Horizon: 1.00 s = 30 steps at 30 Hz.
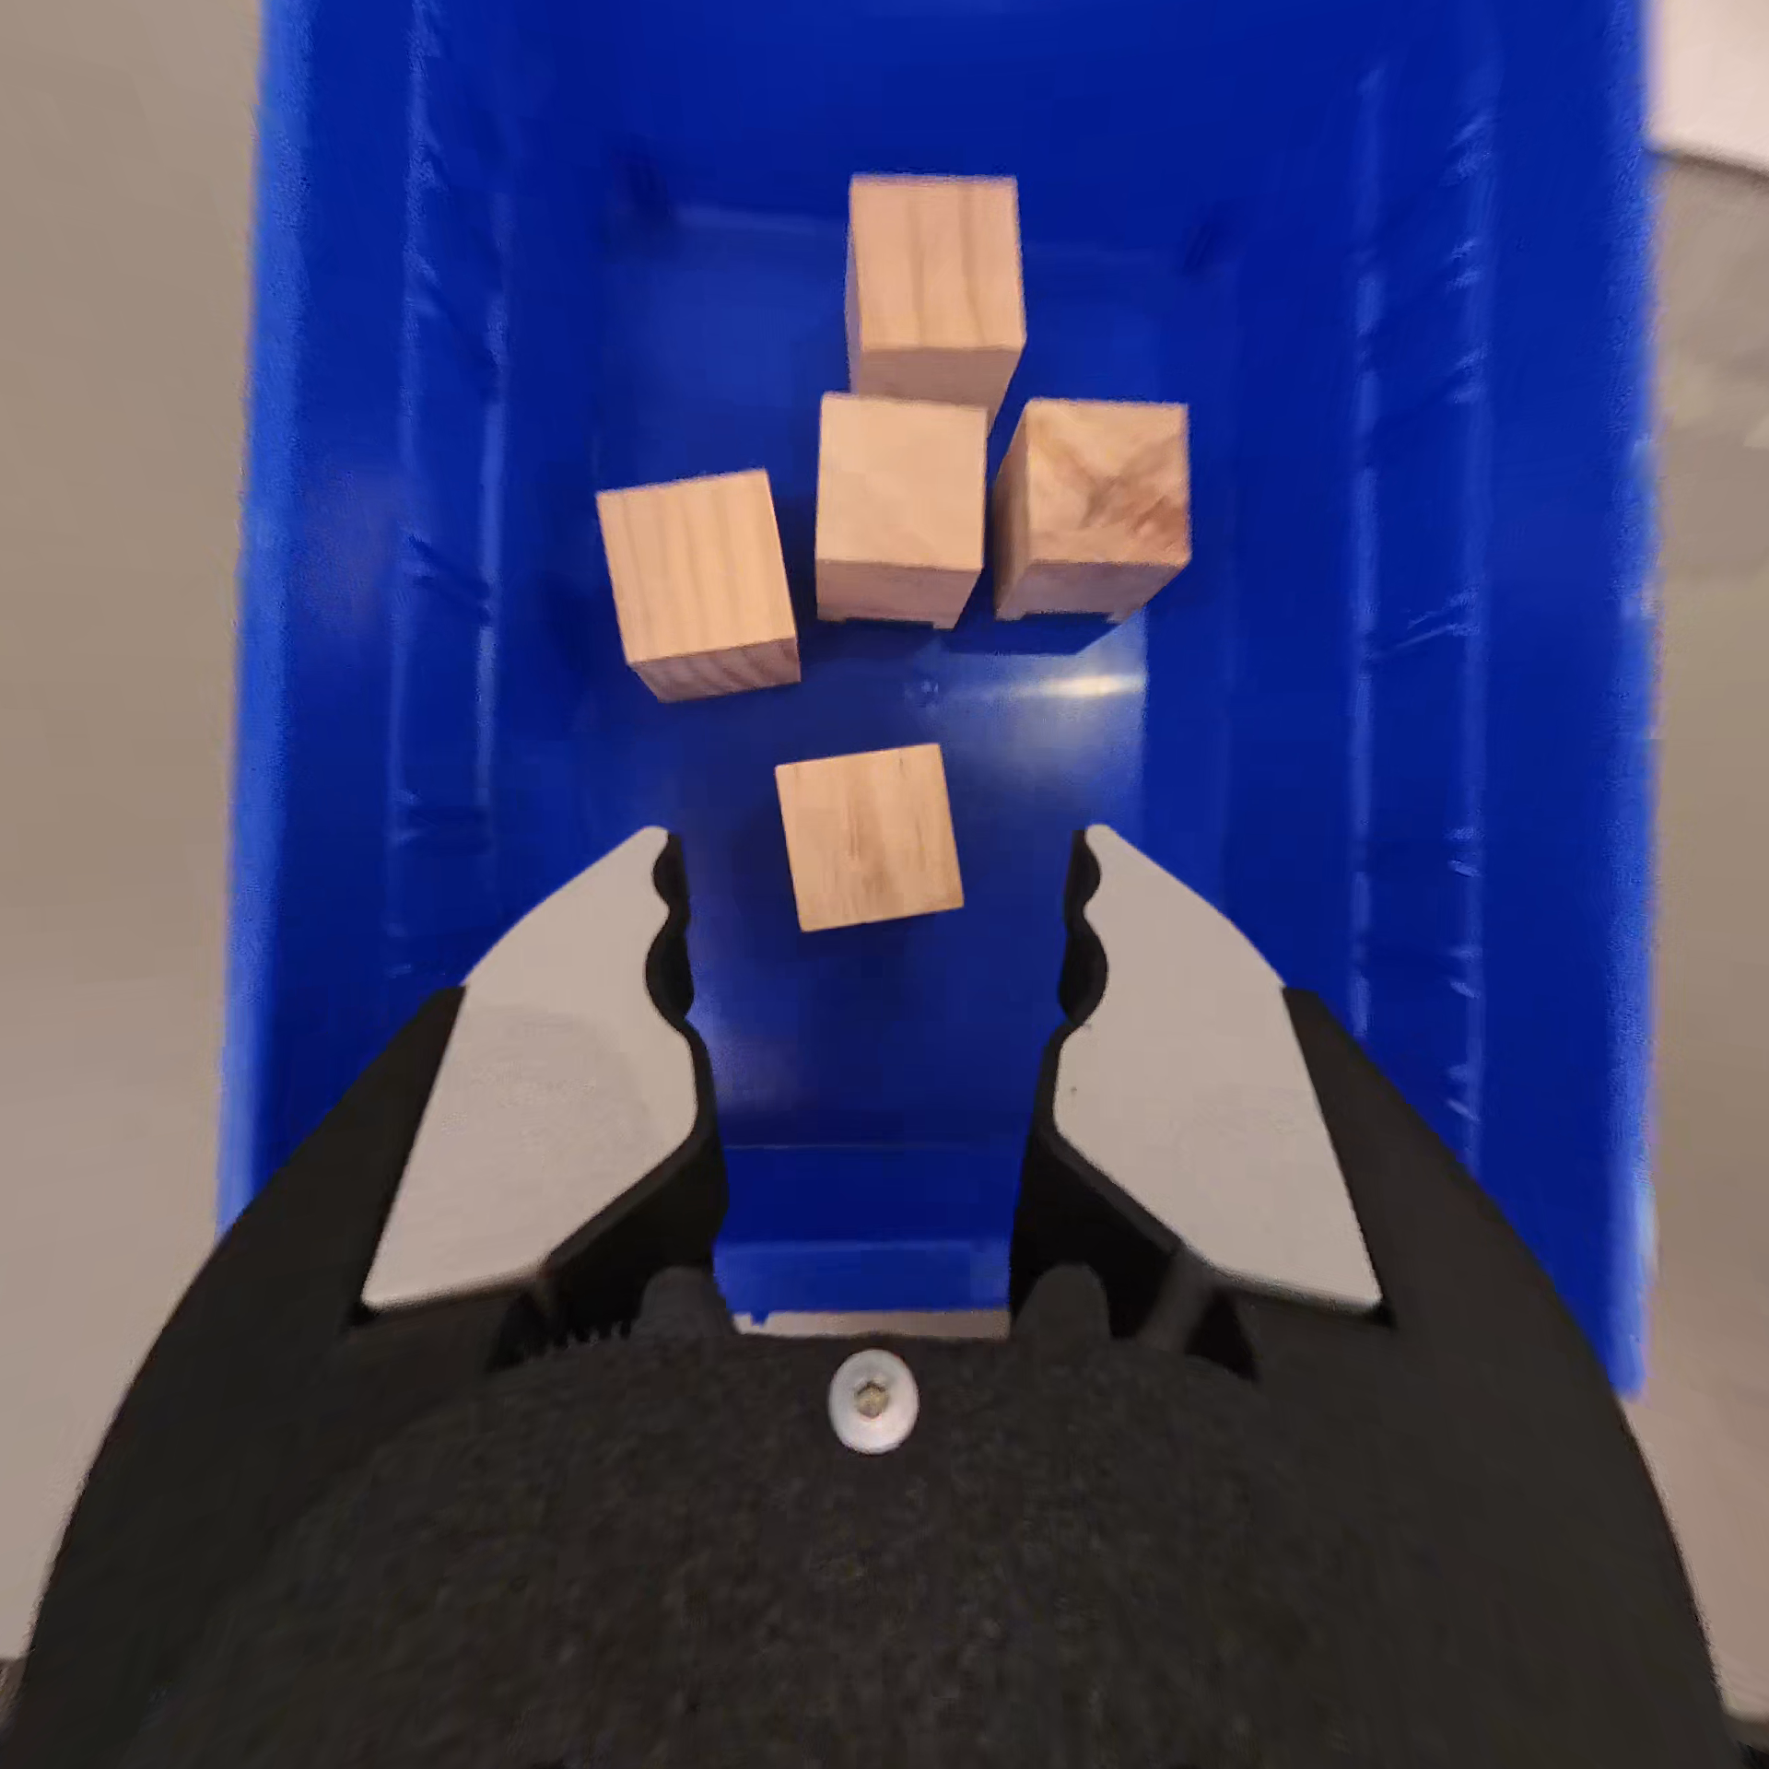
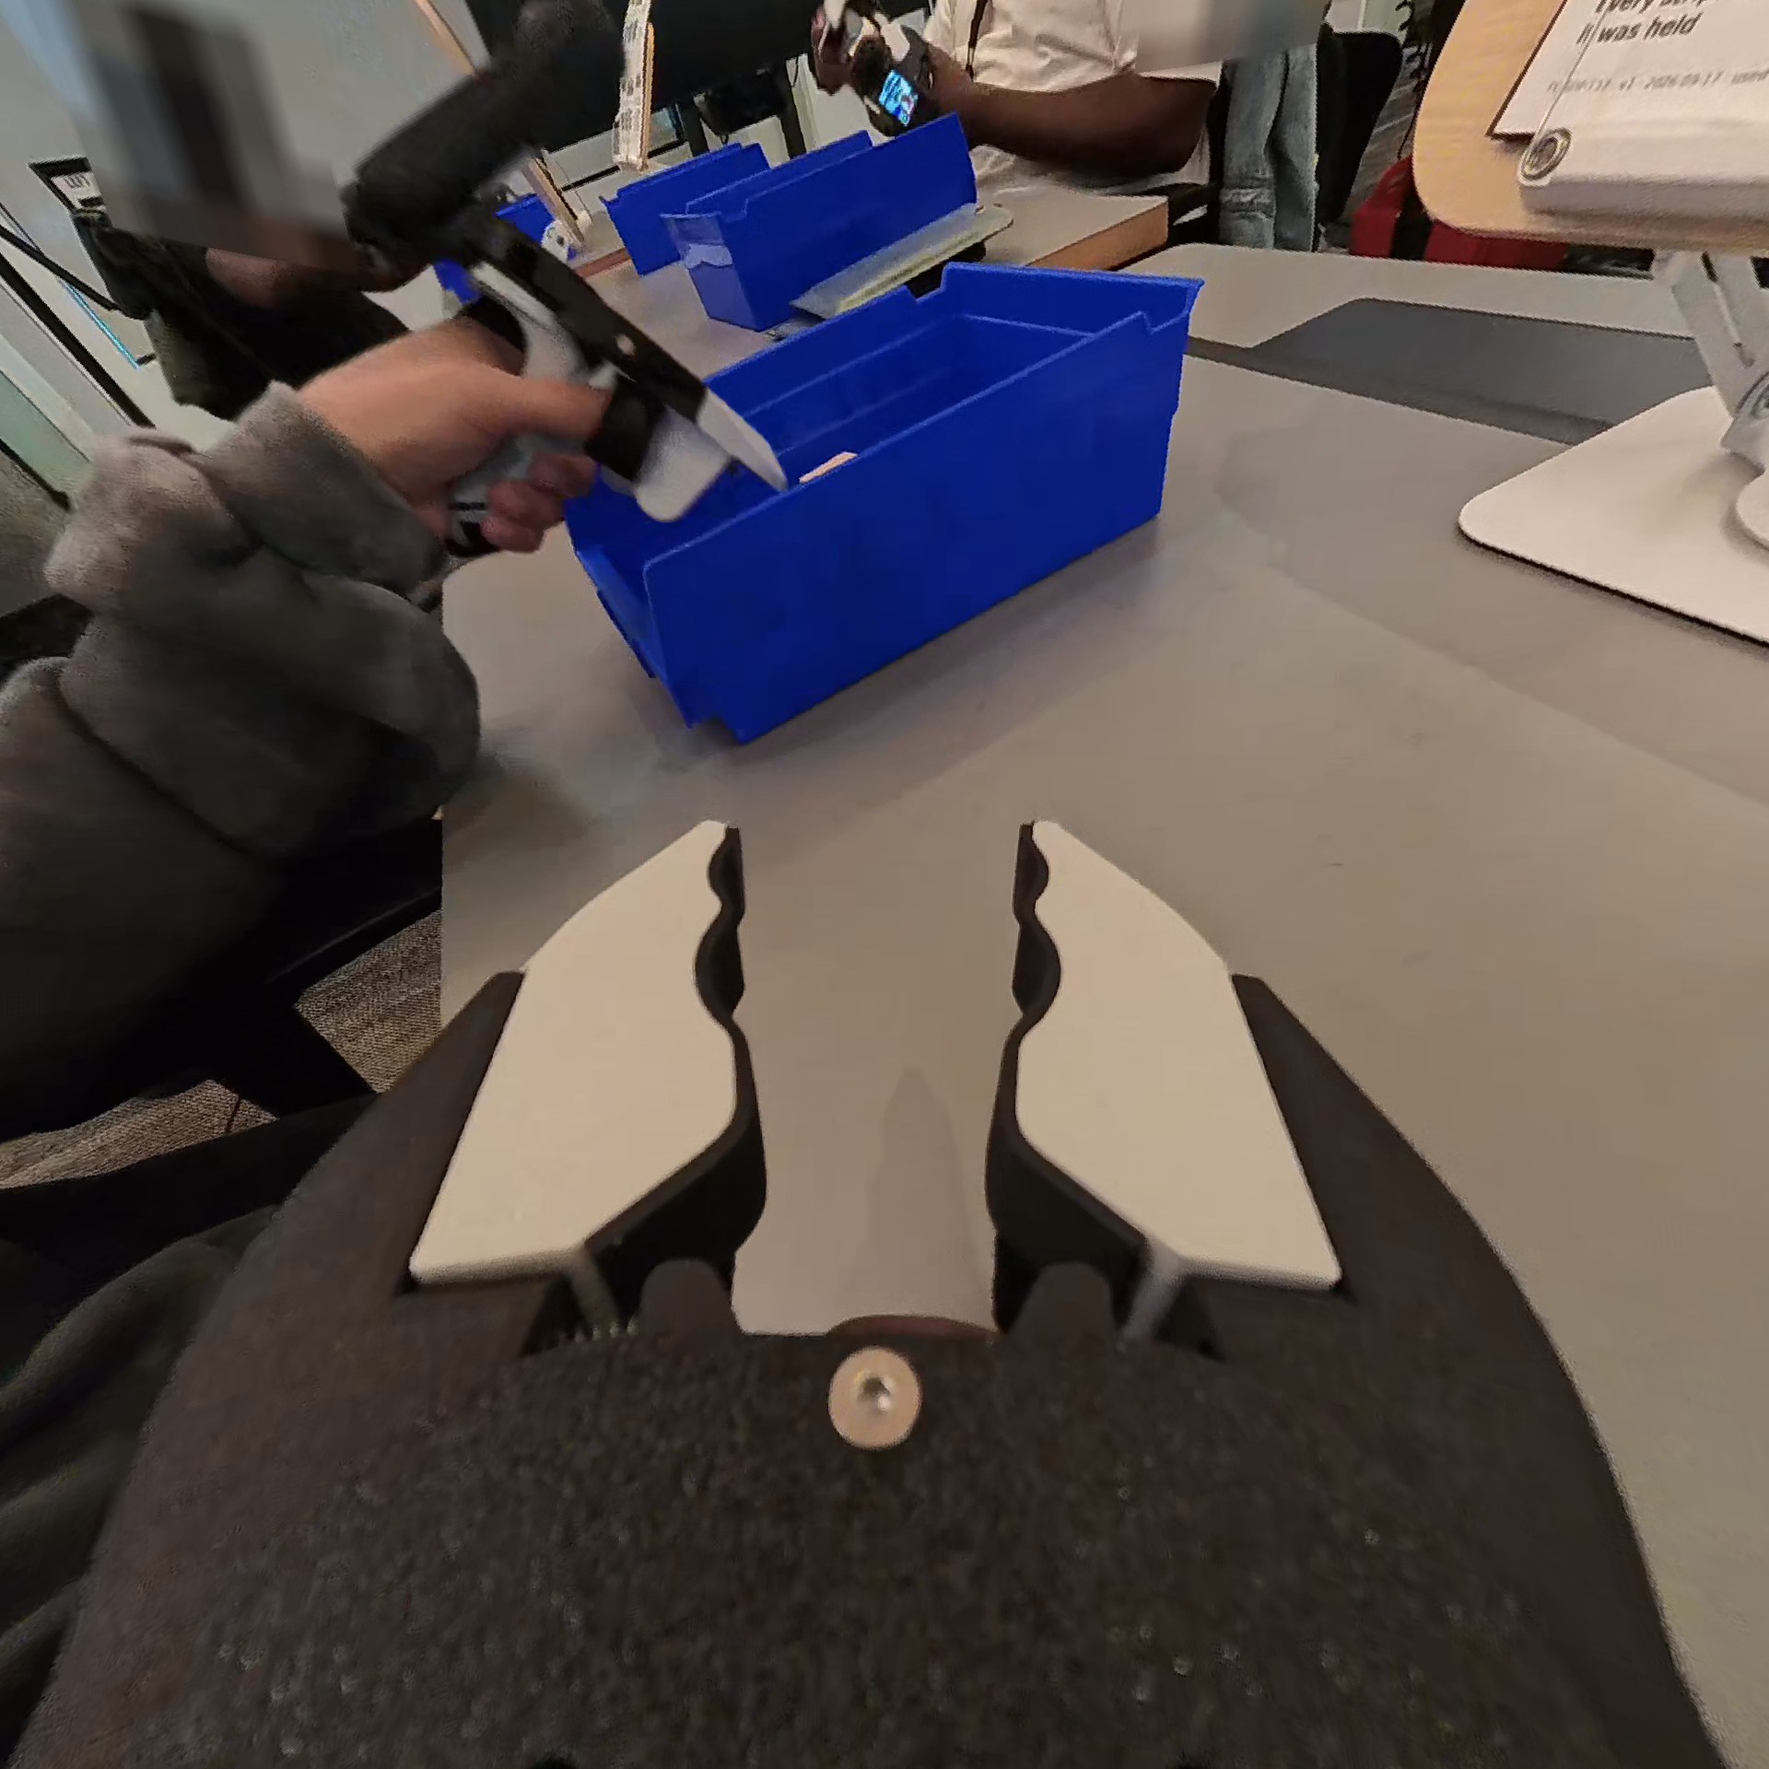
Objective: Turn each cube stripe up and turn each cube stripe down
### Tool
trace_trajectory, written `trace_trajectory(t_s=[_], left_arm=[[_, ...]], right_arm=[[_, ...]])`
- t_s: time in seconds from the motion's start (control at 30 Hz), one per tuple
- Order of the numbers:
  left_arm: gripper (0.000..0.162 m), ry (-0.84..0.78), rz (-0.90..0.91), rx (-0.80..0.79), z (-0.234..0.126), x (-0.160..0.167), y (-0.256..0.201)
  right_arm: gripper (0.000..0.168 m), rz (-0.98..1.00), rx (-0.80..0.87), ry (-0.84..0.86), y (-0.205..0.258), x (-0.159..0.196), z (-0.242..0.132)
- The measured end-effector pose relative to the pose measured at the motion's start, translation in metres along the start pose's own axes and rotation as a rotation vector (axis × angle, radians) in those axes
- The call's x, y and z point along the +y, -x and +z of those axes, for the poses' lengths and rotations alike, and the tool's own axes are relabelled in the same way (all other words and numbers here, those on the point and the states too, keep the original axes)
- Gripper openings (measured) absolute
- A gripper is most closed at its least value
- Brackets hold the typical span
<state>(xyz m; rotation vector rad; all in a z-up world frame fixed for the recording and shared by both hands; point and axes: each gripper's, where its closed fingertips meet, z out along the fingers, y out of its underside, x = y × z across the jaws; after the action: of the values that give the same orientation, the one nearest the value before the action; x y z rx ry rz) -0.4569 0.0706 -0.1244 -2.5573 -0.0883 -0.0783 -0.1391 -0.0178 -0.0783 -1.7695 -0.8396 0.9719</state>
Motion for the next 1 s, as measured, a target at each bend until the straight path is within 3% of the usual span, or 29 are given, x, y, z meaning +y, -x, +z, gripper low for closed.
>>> trace_trajectory(t_s=[0.17,0.2,0.23,0.5,0.6,0.7,0.8,1.0], left_arm=[[0.072,0.125,-0.002,-0.119,0.043,0.021,0.01],[0.053,0.135,0.003,-0.117,0.047,0.023,0.01],[0.045,0.146,0.008,-0.101,0.049,0.024,0.008],[0.044,0.031,-0.039,-0.003,0.012,0.002,0.014],[0.044,-0.086,-0.079,0.236,-0.015,-0.017,-0.011],[0.044,-0.23,-0.158,0.685,-0.061,-0.041,-0.068],[0.044,-0.267,-0.148,1.066,-0.103,-0.044,-0.134],[0.043,-0.185,-0.071,1.435,-0.133,-0.014,-0.257]], right_arm=[[0.054,0.02,-0.003,0.02,0.003,0.002,0.0],[0.054,0.019,-0.003,0.024,0.003,0.002,0.0],[0.054,0.017,0.0,0.029,0.003,0.003,-0.001],[0.054,0.008,0.033,0.029,-0.006,-0.002,-0.013],[0.053,0.086,0.048,-0.015,-0.018,-0.009,-0.025],[0.054,0.269,-0.005,-0.105,-0.026,-0.022,-0.039],[0.057,0.485,-0.131,-0.23,-0.024,-0.039,-0.05],[0.066,0.688,-0.317,-0.286,0.002,-0.051,-0.044]])
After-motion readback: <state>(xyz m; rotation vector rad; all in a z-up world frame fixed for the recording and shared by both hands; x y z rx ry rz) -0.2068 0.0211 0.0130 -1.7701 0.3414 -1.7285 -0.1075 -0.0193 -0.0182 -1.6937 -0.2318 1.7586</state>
